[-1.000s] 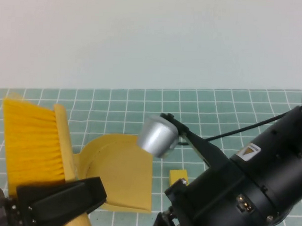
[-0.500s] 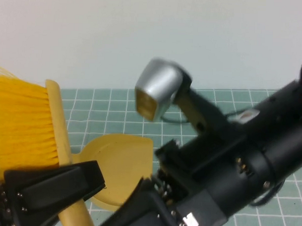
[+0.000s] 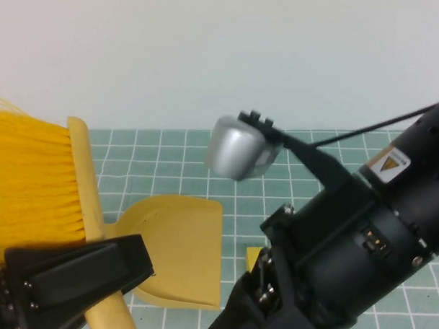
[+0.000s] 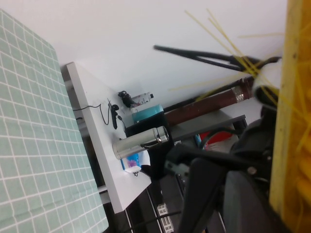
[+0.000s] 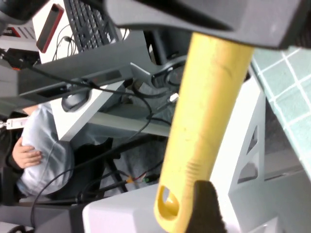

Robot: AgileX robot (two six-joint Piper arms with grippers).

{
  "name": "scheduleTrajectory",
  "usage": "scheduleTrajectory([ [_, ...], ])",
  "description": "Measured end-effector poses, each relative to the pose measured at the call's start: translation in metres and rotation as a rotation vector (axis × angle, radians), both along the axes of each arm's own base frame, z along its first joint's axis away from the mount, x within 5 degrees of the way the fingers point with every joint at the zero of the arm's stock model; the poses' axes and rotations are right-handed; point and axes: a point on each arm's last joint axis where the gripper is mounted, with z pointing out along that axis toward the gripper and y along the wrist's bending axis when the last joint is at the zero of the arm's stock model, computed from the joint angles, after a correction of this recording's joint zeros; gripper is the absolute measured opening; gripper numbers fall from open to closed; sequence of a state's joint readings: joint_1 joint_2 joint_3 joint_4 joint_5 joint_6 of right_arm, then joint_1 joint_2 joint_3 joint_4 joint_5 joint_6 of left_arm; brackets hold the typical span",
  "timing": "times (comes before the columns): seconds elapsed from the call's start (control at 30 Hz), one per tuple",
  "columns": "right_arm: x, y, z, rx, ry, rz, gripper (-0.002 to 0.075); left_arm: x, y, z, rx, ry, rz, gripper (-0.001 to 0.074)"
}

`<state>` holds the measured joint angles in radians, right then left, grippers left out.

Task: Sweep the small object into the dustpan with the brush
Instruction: Hand over the broom

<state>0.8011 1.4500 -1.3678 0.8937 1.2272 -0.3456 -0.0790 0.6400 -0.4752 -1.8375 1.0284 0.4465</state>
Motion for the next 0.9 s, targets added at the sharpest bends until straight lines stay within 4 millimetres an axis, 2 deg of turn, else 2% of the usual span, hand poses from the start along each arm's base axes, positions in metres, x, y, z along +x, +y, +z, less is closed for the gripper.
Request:
scheduleTrajectory([
  [0.13,0.002,0.008,-0.009,0.026,0.073,0.013,0.0465,0.000,0.000,0.000,0.000,0.000,0.000,0.0000],
  [0.27,0.002,0.017,-0.007,0.131,0.144,0.034,0.0465,0.000,0.000,0.000,0.000,0.000,0.000,0.0000],
  [0.43,0.003,0.019,-0.005,0.168,0.165,0.040,0.0465,0.002,0.001,0.000,0.002,0.005,0.021,0.0000],
  [0.63,0.009,0.028,-0.013,0.194,0.197,0.048,0.0458,0.003,0.001,-0.001,-0.004,0.021,0.028,0.0000],
  [0.9,0.014,0.036,-0.019,0.231,0.225,0.051,0.0358,0.005,0.002,-0.001,-0.005,0.033,0.052,0.0000],
])
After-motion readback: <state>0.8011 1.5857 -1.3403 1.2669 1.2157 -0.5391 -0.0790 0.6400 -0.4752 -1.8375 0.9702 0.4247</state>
